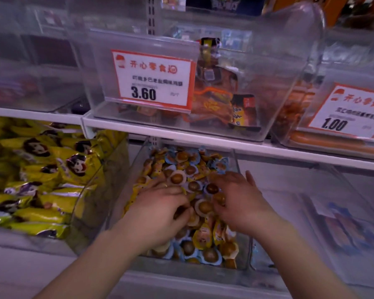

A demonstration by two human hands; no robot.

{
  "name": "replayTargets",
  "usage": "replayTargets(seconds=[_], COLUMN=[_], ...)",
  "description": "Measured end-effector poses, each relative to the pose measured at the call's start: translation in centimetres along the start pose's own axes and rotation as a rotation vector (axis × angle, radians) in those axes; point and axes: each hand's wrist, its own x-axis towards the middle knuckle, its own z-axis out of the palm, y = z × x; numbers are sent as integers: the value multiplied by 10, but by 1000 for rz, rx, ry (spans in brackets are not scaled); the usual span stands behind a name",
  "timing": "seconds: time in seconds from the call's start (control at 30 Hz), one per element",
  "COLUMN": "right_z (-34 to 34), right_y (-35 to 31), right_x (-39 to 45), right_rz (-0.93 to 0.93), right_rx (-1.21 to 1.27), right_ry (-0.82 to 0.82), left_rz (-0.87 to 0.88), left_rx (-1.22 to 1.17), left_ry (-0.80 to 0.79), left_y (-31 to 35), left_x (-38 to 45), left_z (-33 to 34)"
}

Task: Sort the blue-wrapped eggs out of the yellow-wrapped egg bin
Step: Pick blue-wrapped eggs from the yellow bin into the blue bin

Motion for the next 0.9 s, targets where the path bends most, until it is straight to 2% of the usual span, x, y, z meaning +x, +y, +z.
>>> replayTargets(seconds=[0.17, 0.3, 0.37, 0.53, 0.7, 0.83, 0.9], right_z=[1, 3, 4, 2, -2, -4, -6], right_y=[-6, -14, -17, -16, -11, -9, -10], right_x=[2, 1, 1, 5, -2, -5, -6], right_rz=[56, 20, 35, 7, -39, -48, -36], right_rx=[-238, -302, -322, -279, -105, -90, -21], right_ry=[-67, -122, -153, -151, -109, -134, -87], left_rz=[-49, -76, -81, -60, -33, -186, -181], left_rx=[-45, 74, 81, 61, -127, -388, -345], left_ry=[94, -124, -157, -23, 23, 132, 148], left_y=[3, 4, 3, -4, -13, -13, -13], left_x=[26, 54, 60, 54, 34, 29, 30], left_z=[8, 29, 33, 27, 19, 18, 17])
